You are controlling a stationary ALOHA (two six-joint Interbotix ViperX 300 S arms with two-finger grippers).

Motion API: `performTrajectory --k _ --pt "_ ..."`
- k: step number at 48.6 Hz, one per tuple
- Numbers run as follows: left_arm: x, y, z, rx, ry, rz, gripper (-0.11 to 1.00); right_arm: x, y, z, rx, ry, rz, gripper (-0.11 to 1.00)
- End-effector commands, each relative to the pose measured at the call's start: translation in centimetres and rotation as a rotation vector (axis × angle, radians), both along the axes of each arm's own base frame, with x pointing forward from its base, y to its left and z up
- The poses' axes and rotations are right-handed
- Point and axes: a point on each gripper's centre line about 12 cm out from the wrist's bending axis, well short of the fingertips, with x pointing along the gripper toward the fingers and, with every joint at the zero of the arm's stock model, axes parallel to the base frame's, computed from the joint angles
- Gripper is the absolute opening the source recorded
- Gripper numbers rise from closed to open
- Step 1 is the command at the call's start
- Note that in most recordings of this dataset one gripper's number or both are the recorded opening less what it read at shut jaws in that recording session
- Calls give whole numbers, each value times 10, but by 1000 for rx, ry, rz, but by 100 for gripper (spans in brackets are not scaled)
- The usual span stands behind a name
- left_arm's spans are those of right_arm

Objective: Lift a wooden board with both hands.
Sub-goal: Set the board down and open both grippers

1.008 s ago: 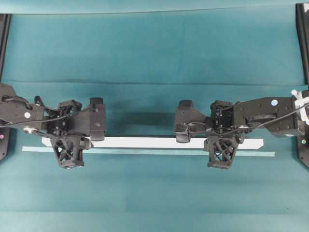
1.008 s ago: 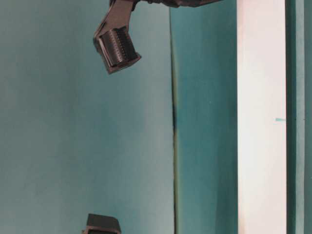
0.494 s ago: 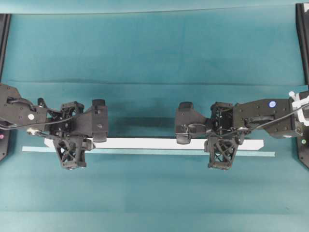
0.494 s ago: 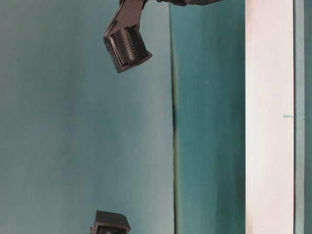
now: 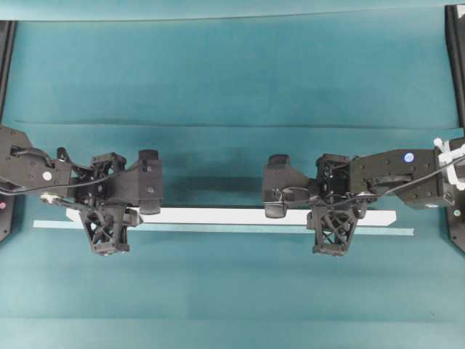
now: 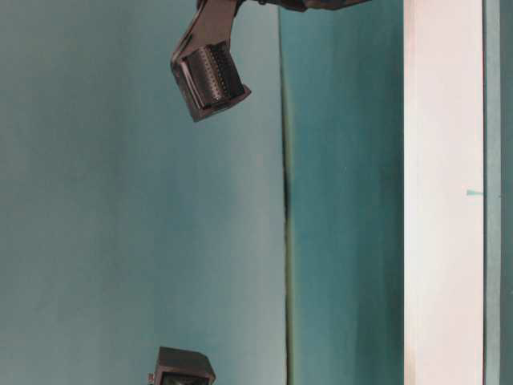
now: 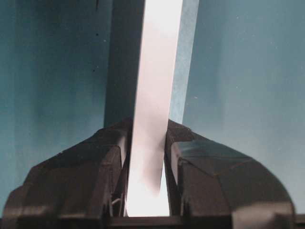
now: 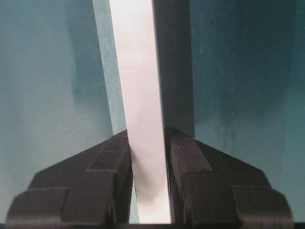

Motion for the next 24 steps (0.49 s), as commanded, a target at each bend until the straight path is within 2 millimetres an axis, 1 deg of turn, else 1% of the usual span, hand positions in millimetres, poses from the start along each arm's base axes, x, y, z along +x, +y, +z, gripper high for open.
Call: performTrajectory --k 1,11,21,24 --pt "1 0 3 0 -12 0 18 2 3 -2 2 -10 0 21" --pt "4 0 5 1 -34 -5 18 5 2 -1 1 -46 -5 21" --pt "3 0 5 3 -26 -9 18 4 1 -2 1 -49 -7 21" --pt "5 -1 7 6 -34 -23 18 4 0 -2 1 -47 -10 22"
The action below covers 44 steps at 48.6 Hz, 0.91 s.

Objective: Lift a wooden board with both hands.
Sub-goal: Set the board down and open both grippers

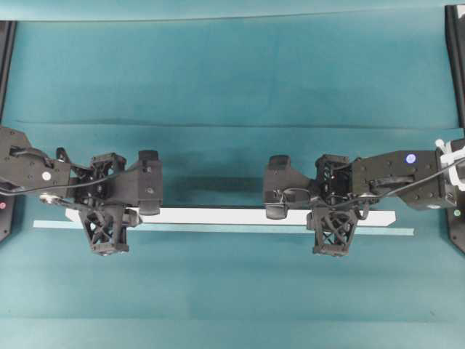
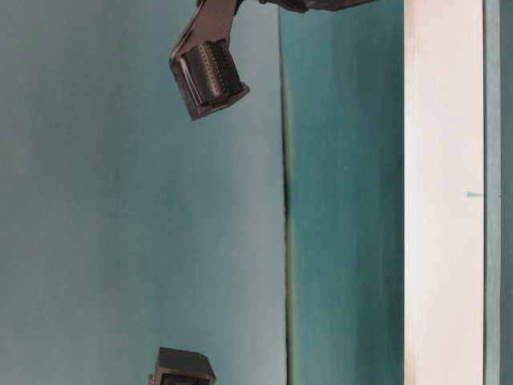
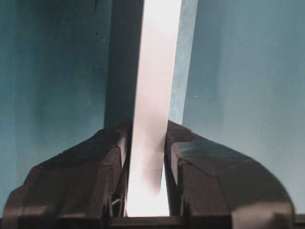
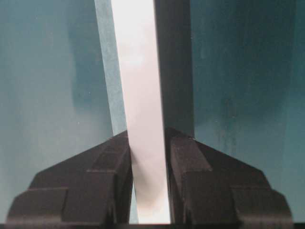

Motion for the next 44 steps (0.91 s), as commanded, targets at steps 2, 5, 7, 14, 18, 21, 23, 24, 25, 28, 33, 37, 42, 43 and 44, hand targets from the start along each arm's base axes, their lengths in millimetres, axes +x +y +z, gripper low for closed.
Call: performTrajectory --k 2,5,7,14,18,21,23,24,25,28,33,37,42,43,44 --pt "5 -2 7 3 -26 -18 18 2 -1 -1 2 -7 -9 22" --pt "7 -3 9 5 -29 -23 18 2 -1 -1 3 -8 -8 22" --pt "7 -3 9 5 -31 -23 18 2 -1 -1 3 -7 -11 23" --pt "5 -3 8 3 -20 -17 51 1 -1 -1 4 -1 -14 59" --pt "6 -4 10 7 -31 -31 76 0 -1 -1 3 6 -11 81" --pt "7 -4 11 7 -37 -32 90 0 -1 -1 4 9 -12 91" --pt "7 -4 11 7 -38 -32 96 0 -1 -1 5 8 -17 93" --pt "6 -4 10 8 -37 -34 98 0 -1 -1 4 8 -16 93" --pt "6 -3 10 8 -35 -32 99 0 -1 -1 4 7 -16 93" --pt "5 -4 10 8 -35 -35 98 0 -1 -1 3 4 -16 93" --pt "5 -4 11 9 -38 -36 98 1 -1 1 2 0 -15 93" --pt "7 -4 17 9 -57 -38 98 3 -2 9 2 -19 -15 93" --pt "7 -3 31 10 -95 -37 98 6 -3 30 2 -70 -17 93" --pt "7 -3 34 10 -103 -35 98 6 -4 35 2 -81 -20 93" --pt "6 -3 37 10 -109 -37 98 6 -5 39 1 -90 -22 93"
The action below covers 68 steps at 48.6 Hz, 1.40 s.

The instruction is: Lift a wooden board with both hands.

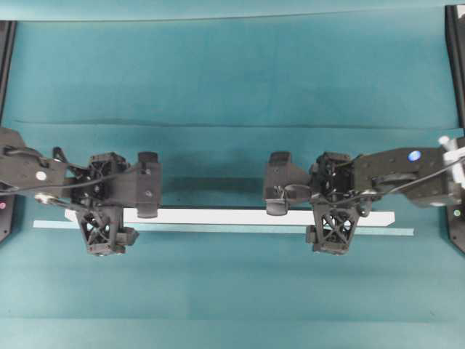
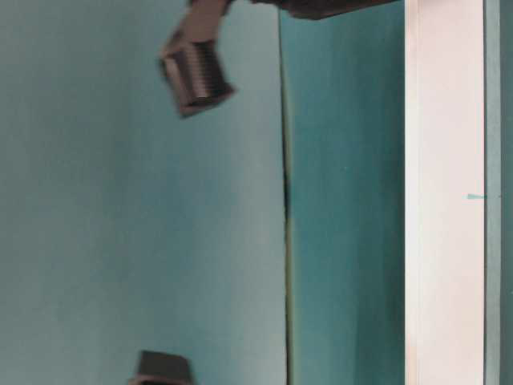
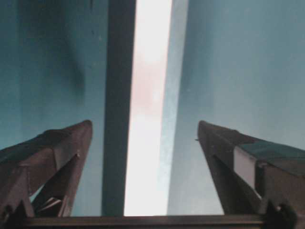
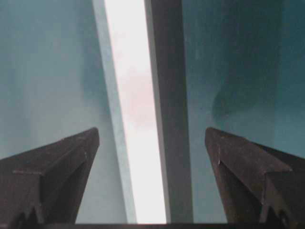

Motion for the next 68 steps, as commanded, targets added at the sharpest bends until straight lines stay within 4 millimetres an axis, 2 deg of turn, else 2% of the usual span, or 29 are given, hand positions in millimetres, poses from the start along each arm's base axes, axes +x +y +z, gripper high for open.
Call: performTrajectory --k 1,15,28,51,68 --pt "4 0 22 -1 -66 -1 98 5 -3 24 -1 -66 -15 93" --pt "-15 1 69 -2 -157 1 98 -5 -15 78 -23 -222 -30 93" --pt "-31 2 117 -8 -333 4 98 -18 -17 105 -53 -282 -15 93" --pt "-44 2 149 -13 -466 4 98 -29 -17 155 -63 -503 -25 93" --pt "-48 2 181 -20 -681 2 98 -52 -16 182 -72 -687 -30 93"
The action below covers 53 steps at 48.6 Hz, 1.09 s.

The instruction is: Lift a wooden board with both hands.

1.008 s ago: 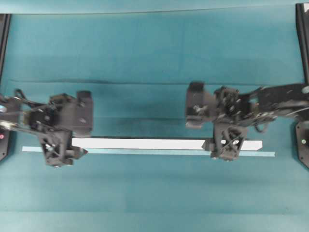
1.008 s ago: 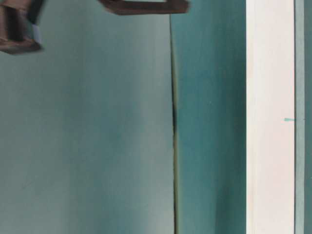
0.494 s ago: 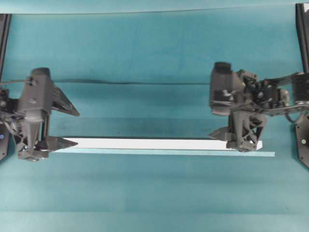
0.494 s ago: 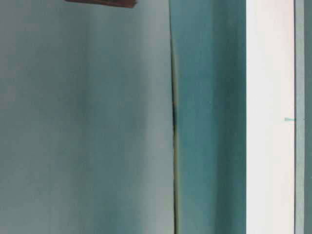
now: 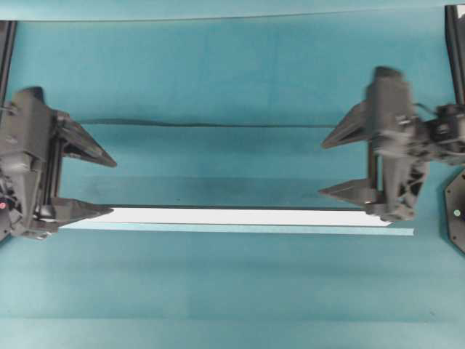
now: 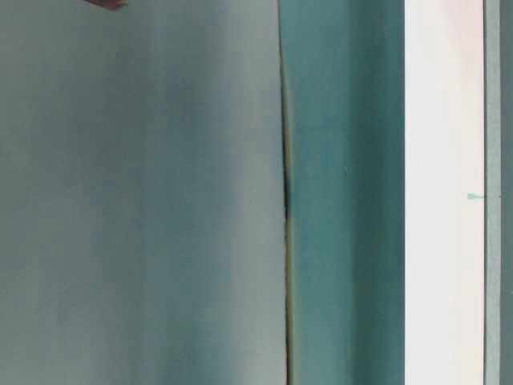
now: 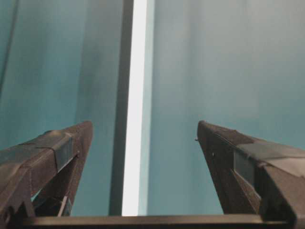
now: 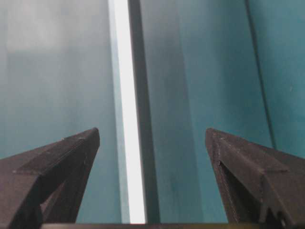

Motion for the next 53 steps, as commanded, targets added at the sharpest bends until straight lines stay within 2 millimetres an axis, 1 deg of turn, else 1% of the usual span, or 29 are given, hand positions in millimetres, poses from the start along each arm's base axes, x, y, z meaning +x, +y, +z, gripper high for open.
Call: performTrajectory --k 1,4,9,26,40,53 --pt "1 1 21 -1 -100 2 98 -4 0 9 -2 -57 -3 93" --pt "1 1 27 -4 -150 2 98 -9 0 13 -4 -89 -3 93" --pt "0 2 33 -4 -192 6 98 -16 1 21 -5 -146 -4 93" --pt "-1 2 42 -7 -258 7 98 -33 1 42 -10 -302 -9 93" --pt "-6 8 59 -5 -373 28 98 -38 1 39 -9 -316 -10 93" --pt "-8 9 61 -6 -383 33 98 -38 1 40 -9 -350 -11 93"
